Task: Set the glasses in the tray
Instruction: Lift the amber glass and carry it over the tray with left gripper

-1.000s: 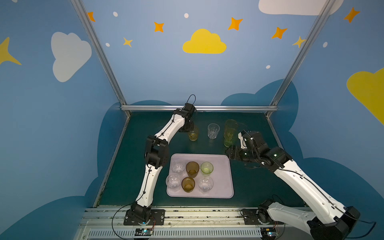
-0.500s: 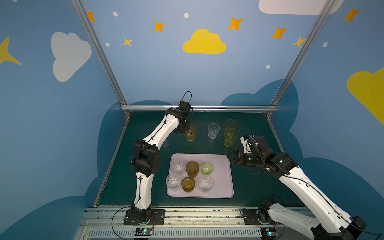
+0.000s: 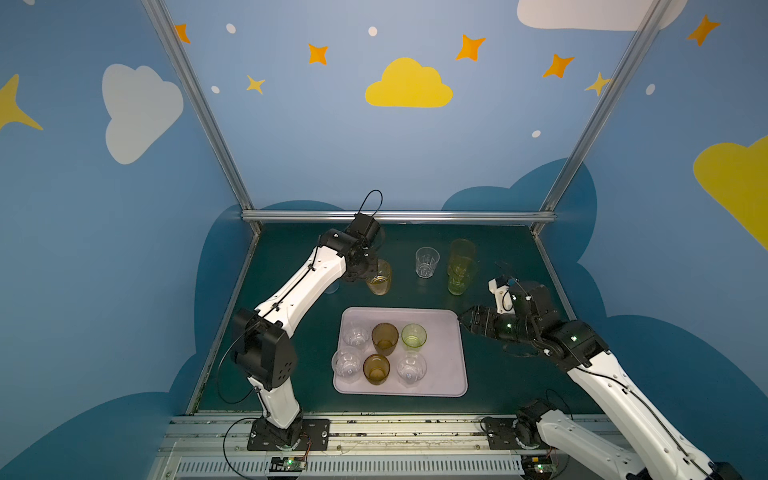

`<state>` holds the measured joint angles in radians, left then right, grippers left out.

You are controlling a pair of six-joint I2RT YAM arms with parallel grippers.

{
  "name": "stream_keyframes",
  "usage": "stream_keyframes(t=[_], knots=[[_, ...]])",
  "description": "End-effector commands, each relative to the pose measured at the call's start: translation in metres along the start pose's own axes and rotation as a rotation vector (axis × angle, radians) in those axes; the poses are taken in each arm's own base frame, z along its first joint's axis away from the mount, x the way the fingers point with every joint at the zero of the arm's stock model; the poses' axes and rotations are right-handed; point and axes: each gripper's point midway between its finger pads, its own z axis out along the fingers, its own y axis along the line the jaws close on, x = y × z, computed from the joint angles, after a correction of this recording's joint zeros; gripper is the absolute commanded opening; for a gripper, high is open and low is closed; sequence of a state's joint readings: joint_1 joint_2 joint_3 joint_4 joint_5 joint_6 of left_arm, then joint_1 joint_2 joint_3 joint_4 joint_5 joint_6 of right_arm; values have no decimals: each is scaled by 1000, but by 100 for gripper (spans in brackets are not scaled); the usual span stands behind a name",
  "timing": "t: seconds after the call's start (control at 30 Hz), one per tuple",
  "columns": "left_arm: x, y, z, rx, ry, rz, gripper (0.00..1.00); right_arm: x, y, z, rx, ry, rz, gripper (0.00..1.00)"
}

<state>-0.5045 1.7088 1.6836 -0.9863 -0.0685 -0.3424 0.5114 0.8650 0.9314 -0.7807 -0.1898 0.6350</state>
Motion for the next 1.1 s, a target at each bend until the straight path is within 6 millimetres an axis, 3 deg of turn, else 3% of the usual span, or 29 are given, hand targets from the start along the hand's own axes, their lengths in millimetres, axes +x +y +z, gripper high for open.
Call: stream_keyframes(t=[0.0,0.43,0.77,1.07], knots=[[6,-8,-22,30,-40,-25,4,2,6,-3,-49,3,-17,88],[44,-63,-69,187,-89,70,4,23,-6,-17,-74,9,47,90],[77,-106,-79,243,-58,164,4,29,-9,-19,-106,-13,105,90],[114,-130,-77,255,-3,225,4,31,-4,-36,-164,-68,133,90]])
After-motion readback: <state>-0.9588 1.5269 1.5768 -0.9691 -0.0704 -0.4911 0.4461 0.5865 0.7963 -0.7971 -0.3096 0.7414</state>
